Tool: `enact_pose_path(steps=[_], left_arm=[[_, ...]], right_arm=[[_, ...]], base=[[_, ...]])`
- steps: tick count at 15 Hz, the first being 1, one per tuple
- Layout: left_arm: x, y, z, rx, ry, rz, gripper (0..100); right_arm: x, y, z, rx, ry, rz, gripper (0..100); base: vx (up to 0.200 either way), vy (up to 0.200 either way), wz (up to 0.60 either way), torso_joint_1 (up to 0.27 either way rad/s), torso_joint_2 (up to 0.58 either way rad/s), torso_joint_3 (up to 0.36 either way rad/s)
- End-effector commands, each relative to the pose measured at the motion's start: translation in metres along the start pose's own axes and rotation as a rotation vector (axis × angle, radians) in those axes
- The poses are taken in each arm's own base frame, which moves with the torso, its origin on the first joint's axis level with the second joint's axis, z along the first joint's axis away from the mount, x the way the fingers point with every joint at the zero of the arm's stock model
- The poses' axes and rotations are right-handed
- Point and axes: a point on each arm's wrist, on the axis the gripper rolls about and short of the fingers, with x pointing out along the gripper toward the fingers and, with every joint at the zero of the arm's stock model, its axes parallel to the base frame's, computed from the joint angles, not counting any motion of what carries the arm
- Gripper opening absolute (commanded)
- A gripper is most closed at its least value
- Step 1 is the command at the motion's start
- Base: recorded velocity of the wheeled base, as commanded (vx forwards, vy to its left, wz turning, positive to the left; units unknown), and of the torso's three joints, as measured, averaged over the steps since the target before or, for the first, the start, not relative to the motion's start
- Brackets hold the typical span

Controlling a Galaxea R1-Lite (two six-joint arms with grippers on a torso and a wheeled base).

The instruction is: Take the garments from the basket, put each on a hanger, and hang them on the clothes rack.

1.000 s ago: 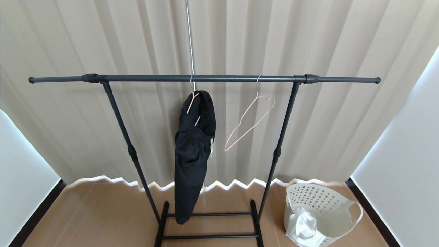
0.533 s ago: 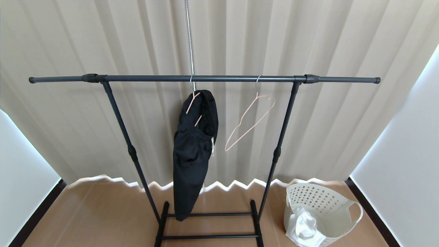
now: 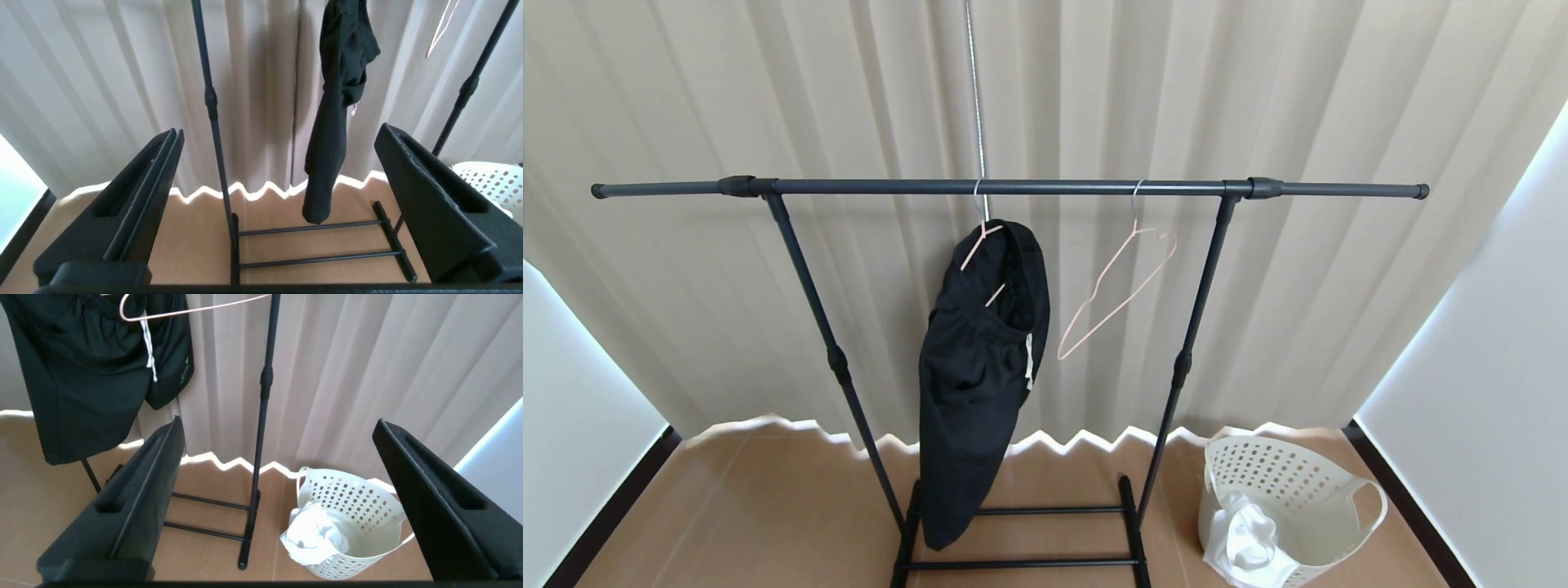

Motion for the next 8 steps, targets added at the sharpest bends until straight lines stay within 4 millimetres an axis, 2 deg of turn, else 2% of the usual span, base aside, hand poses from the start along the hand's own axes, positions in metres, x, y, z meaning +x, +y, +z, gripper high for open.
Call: enact_pose_path(steps=[1, 4, 8], left_arm=[[0.0002, 0.0000, 0.0000, -0.001, 0.002, -0.001, 100], [0.0002, -0.0003, 0.0000, -0.002, 0.001, -0.013, 100], [0.0002, -0.0003, 0.0000, -0.013, 0.001, -0.013, 100]], right_arm=[[-0.0002, 0.0000, 0.0000, 0.000, -0.002, 0.001, 100], [-0.0002, 0.0000, 0.0000, 0.005, -0.002, 0.001, 100], [-0.0002, 0.0000, 0.0000, 0.013, -0.002, 0.001, 100]], base=[[0.000, 0.000, 0.00, 0.000, 0.00, 0.000], [0.000, 0.000, 0.00, -0.033, 0.07, 0.043], [0.000, 0.000, 0.00, -0.136, 0.33, 0.176]])
